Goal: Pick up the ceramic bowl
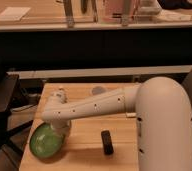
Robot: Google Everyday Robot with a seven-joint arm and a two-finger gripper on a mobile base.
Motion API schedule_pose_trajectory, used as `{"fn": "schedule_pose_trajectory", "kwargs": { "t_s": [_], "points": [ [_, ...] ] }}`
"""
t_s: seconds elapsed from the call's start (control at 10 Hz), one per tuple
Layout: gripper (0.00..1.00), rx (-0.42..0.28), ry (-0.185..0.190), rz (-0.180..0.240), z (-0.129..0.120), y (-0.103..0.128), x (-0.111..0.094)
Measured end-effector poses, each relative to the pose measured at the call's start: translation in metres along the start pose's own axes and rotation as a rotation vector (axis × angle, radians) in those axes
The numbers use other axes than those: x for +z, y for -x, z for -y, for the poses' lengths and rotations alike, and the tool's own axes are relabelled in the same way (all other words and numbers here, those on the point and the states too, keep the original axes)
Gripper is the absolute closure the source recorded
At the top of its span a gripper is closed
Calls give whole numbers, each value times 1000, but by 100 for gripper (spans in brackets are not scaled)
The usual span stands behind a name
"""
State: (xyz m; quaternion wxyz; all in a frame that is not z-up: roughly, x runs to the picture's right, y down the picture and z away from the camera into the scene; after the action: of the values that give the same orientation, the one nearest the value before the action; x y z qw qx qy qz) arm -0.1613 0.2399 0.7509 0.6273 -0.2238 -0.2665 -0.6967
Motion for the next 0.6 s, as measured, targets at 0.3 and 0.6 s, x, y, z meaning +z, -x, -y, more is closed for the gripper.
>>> {"fn": "schedule_pose_trajectory", "kwargs": {
  "t_s": [0.3,0.6],
  "points": [
    [100,14,-2,-4,-13,-9,-21],
    [100,18,-3,-6,-16,-14,-29]
  ]
}}
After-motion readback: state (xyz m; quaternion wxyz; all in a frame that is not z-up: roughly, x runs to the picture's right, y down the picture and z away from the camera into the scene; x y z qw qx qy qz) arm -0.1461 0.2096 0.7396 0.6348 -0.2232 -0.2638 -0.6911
